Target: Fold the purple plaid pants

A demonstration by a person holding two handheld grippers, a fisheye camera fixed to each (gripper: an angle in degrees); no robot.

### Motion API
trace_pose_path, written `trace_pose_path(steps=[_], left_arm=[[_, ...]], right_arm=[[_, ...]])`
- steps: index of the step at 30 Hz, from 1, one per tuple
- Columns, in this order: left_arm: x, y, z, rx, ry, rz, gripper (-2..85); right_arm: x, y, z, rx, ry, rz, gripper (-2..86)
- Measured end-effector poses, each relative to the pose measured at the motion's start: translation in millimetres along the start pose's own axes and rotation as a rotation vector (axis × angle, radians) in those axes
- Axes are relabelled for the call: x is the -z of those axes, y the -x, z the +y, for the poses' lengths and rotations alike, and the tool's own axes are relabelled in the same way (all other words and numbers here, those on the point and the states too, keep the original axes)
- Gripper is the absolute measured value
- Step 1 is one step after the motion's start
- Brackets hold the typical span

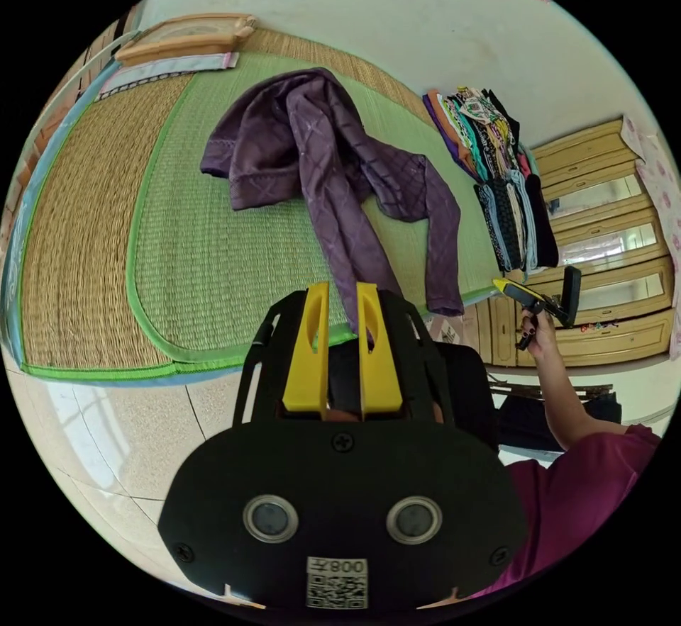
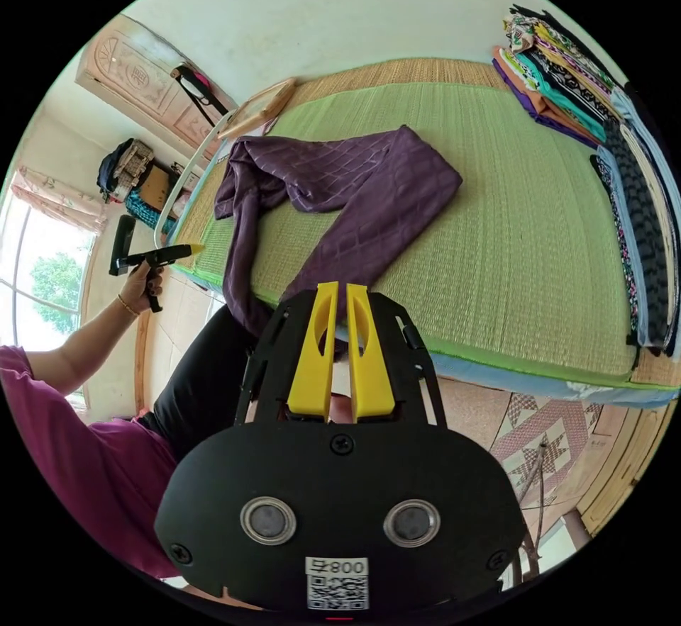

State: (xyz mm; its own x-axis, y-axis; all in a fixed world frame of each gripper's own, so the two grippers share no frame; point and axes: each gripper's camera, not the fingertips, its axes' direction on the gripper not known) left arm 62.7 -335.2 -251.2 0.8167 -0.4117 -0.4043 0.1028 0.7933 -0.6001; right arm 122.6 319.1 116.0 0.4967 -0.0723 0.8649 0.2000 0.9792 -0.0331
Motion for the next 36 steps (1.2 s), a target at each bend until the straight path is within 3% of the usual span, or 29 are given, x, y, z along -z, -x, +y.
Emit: trace_pose_path(steps=[22,36], left_arm=[[11.3,33.5,98.6,0.078,-0.048,-0.044,6.9],[-23.1,48.6,64.0,0.035,-0.051,0.029,6.6]], right_arm=[[-41.5,-13.6,78.3,-0.022,-0.108,-0.134,4.0],[-75.8,29.8,51.9,-0.019,-0.149,-0.102,6.1]])
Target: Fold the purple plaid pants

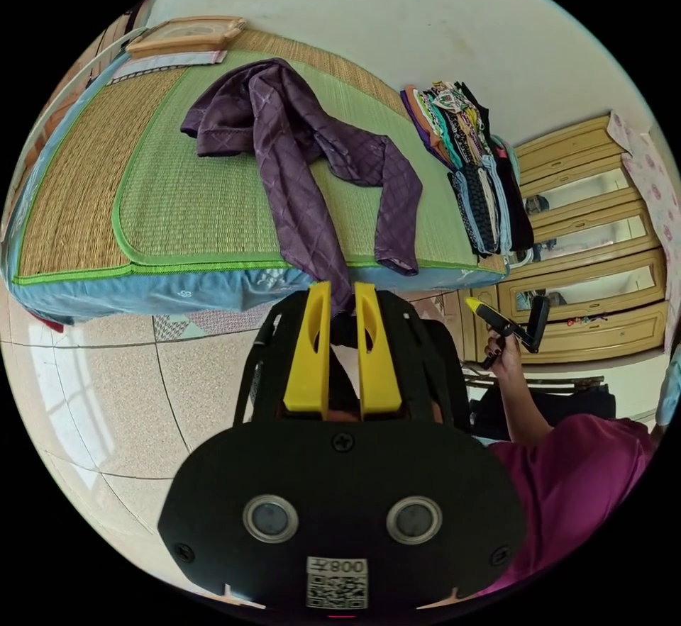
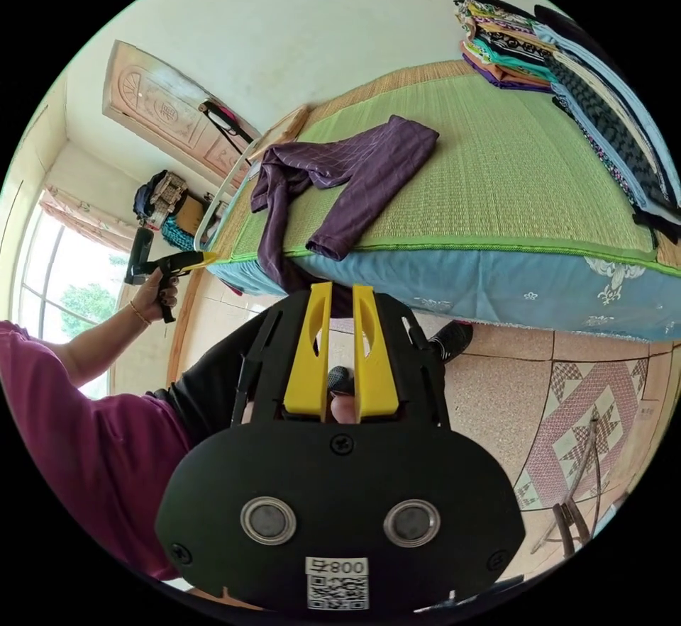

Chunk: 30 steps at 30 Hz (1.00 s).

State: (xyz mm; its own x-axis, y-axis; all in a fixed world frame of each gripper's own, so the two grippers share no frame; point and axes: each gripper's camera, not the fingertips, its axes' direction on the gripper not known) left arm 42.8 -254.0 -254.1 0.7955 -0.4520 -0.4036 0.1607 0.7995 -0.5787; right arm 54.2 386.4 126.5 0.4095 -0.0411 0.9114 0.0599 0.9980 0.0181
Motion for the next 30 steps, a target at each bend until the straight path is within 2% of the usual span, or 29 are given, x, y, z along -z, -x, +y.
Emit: trace_pose_path(steps=[4,7,10,14,16,19,23,30], left_arm=[[-5.5,21.2,-39.1,0.021,-0.070,-0.001,6.6],[-10.2,48.6,-77.9,0.122,-0.106,-0.002,7.3],[-11.0,72.9,-113.8,0.246,-0.152,-0.017,8.5],[-1.5,90.7,-152.4,0.337,-0.173,-0.160,9.9],[0.5,97.3,-167.6,0.346,-0.162,-0.196,10.3],[-13.0,111.1,-193.7,0.369,-0.054,-0.268,10.5],[-35.8,116.1,-223.8,0.350,0.068,-0.223,5.0],[-18.9,94.9,-257.0,0.227,0.136,-0.230,2.1]], right_arm=[[-21.1,37.4,-37.6,0.122,-0.013,0.081,7.1],[-64.0,62.3,-71.4,0.256,0.042,0.122,7.9],[-117.7,78.3,-98.4,0.377,0.180,0.114,8.4],[-164.1,94.5,-114.6,0.479,0.325,0.182,8.6],[-176.6,96.3,-120.0,0.469,0.367,0.192,8.6],[-195.0,100.1,-130.6,0.431,0.414,0.207,8.3],[-212.0,111.0,-147.0,0.423,0.443,0.275,6.0],[-230.7,106.4,-186.4,0.273,0.550,0.240,3.4]])
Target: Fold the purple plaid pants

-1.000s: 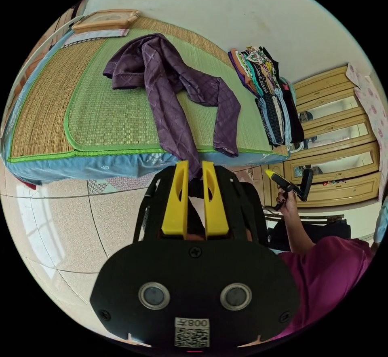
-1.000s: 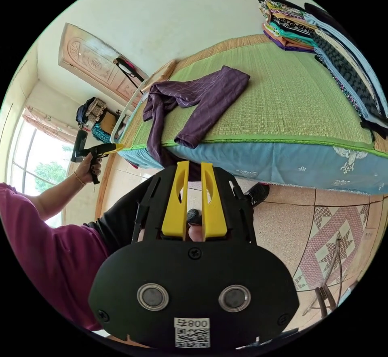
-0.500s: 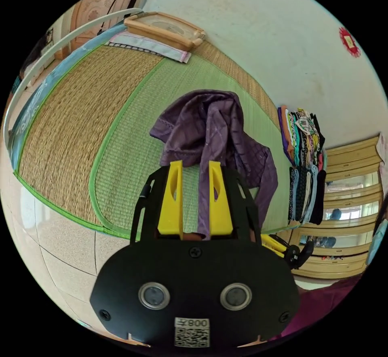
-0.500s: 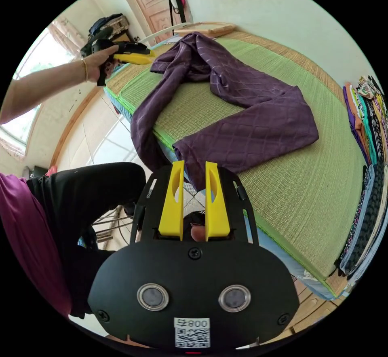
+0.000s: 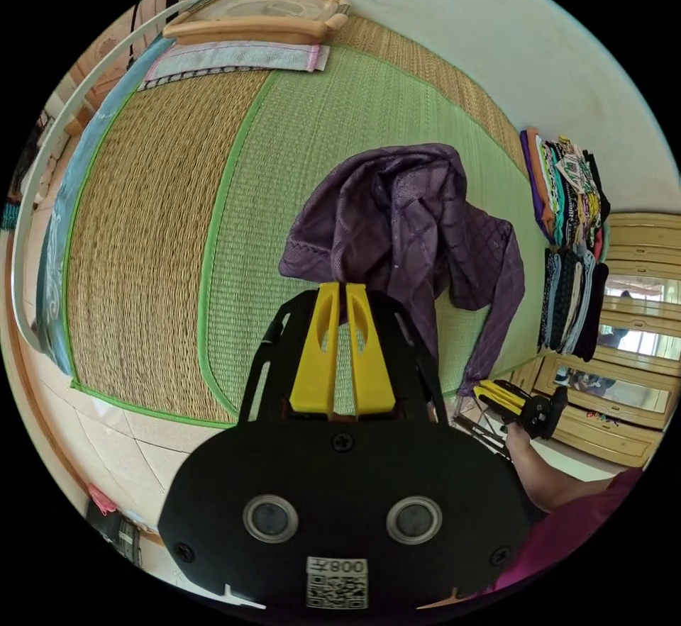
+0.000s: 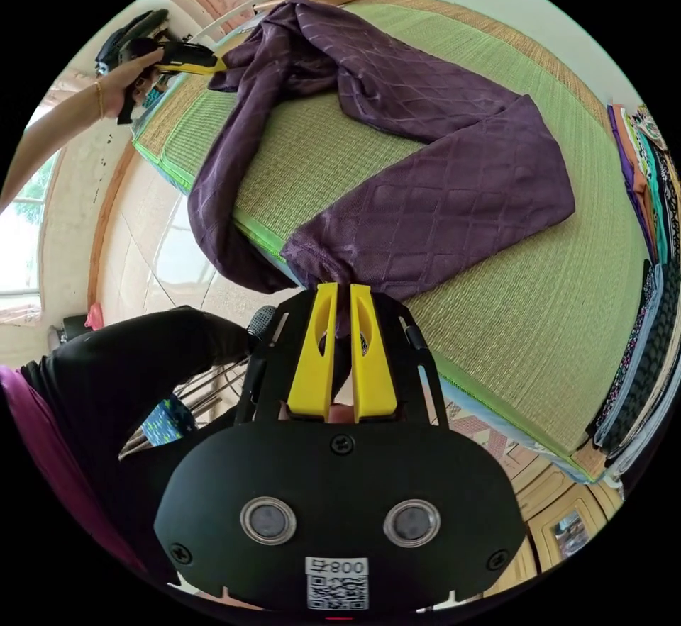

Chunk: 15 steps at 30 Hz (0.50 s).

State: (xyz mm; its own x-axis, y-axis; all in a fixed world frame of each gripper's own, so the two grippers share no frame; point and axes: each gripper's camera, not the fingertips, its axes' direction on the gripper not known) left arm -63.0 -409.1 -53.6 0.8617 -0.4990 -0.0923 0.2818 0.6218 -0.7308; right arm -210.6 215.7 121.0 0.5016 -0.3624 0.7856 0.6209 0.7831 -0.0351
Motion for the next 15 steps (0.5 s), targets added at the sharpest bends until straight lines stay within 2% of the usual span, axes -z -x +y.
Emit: trace_pose_path(steps=[8,15], left_arm=[[23.3,-23.5,-32.5,0.046,0.032,-0.084,1.5],[36.2,-46.8,-56.2,0.024,0.048,-0.163,1.3]], right_arm=[[10.5,-50.0,-23.5,-0.013,0.006,-0.219,2.5],[50.6,-113.9,-39.9,-0.070,-0.091,-0.410,2.2]])
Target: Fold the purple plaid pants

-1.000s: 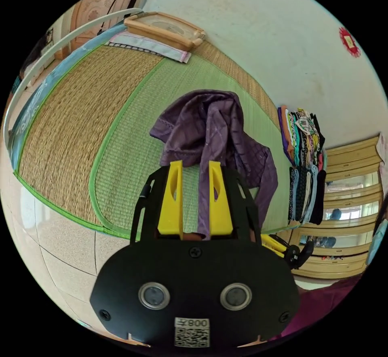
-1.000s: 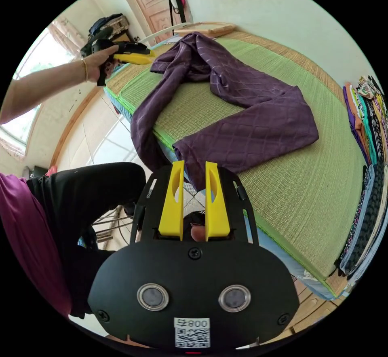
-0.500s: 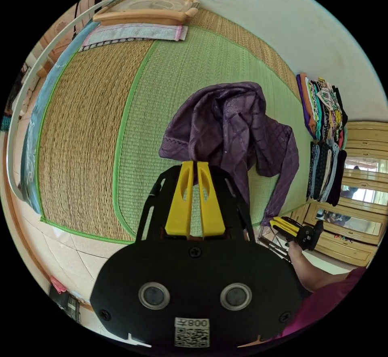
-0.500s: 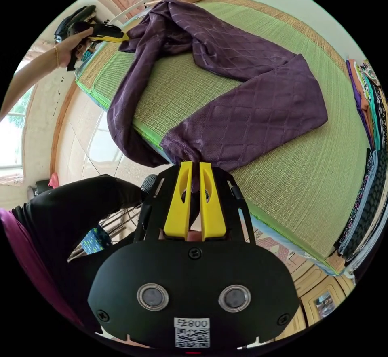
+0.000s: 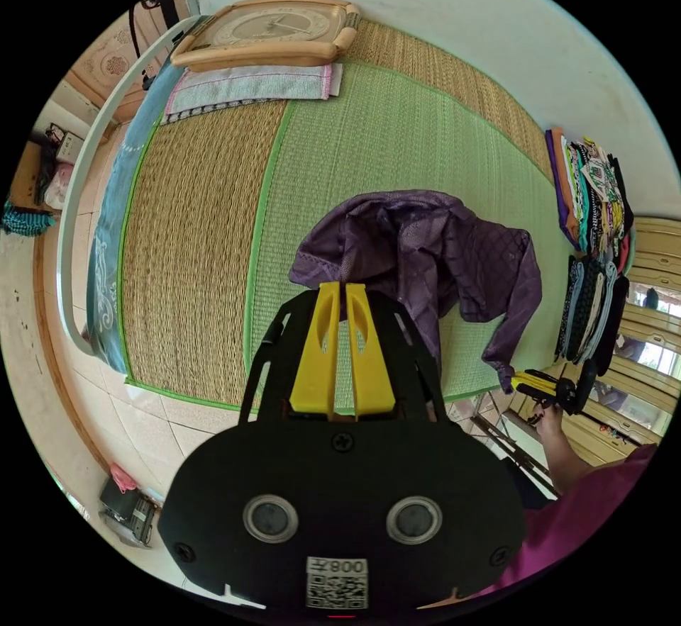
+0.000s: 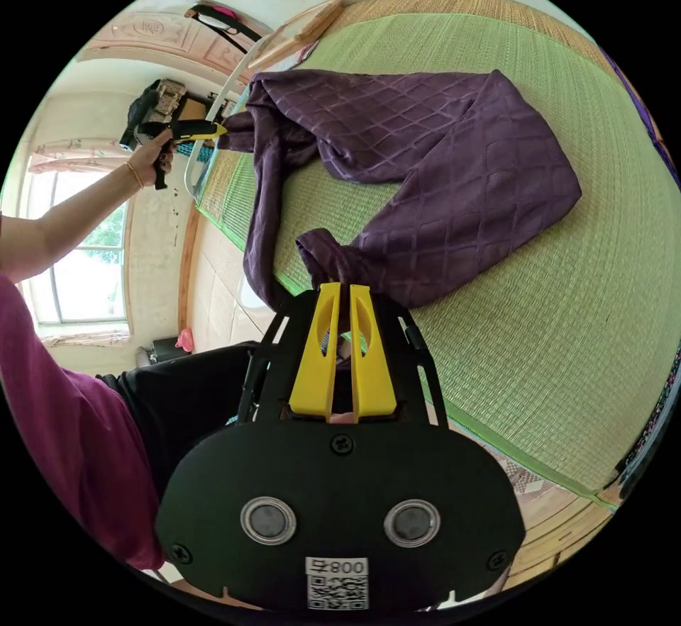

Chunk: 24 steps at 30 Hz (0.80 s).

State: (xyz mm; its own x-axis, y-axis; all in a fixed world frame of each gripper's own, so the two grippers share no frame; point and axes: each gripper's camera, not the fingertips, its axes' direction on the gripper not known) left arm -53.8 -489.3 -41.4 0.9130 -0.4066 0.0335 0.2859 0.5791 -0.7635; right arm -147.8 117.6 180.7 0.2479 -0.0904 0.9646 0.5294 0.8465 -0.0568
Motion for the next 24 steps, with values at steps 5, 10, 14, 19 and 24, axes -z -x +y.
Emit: trace_pose_path(steps=[5,10,14,19,24], left_arm=[[18.4,-0.7,0.4,-0.025,-0.024,-0.010,1.3],[42.6,25.2,14.7,0.000,-0.065,-0.054,1.2],[58.9,54.0,23.5,0.043,-0.095,-0.077,1.1],[67.7,69.6,20.5,0.018,-0.099,-0.109,1.3],[43.5,82.3,30.7,-0.001,-0.016,-0.167,1.9]], right_arm=[[56.1,-18.5,-4.6,-0.040,-0.120,-0.081,2.1],[118.0,-38.9,-0.2,-0.124,-0.272,-0.085,2.1],[168.0,-54.5,-0.9,-0.180,-0.405,-0.016,2.2],[215.7,-101.3,-17.2,-0.339,-0.409,0.300,2.4],[233.4,-185.5,-27.1,-0.610,-0.439,0.385,3.3]])
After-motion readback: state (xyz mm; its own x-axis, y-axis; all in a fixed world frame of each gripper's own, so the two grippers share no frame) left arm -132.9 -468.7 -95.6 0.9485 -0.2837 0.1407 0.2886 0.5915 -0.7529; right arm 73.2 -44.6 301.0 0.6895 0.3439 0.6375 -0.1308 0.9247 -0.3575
